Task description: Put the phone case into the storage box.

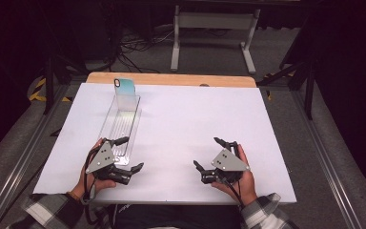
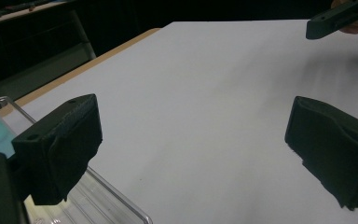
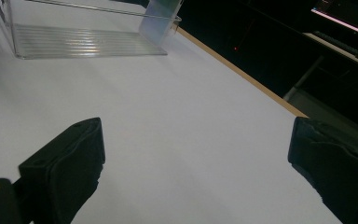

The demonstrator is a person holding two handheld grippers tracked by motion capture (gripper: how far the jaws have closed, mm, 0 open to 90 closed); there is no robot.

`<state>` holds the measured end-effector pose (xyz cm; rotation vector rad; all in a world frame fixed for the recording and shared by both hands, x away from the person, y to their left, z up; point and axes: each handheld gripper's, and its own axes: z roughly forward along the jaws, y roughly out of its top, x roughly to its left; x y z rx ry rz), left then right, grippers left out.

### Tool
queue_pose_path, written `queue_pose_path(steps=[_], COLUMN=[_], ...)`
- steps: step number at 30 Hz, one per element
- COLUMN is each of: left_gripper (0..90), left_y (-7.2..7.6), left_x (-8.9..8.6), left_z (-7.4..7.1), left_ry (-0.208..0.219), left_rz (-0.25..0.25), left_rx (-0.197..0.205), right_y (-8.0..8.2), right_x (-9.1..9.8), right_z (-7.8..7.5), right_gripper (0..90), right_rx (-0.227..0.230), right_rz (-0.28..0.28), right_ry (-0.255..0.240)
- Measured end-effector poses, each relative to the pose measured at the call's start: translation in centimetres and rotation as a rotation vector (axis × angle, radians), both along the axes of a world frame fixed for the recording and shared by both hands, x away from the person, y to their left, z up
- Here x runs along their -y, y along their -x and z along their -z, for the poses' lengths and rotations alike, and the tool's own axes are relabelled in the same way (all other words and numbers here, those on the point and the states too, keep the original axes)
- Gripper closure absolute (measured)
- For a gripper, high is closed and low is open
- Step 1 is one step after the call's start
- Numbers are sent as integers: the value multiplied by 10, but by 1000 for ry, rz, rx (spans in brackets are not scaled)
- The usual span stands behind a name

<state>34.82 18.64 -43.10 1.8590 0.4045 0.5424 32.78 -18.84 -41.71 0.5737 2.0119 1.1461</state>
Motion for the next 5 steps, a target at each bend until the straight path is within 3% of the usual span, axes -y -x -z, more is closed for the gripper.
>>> queue_pose_path(steps=[5], left_gripper=[45], left_y=[0], left_x=[0], left_z=[-1], left_ry=[4], left_rz=[-3], left_rx=[-2], right_y=[-1], right_x=[3], right_z=[-1], right_gripper=[43], right_rx=[6], right_rz=[27], right_ry=[-15])
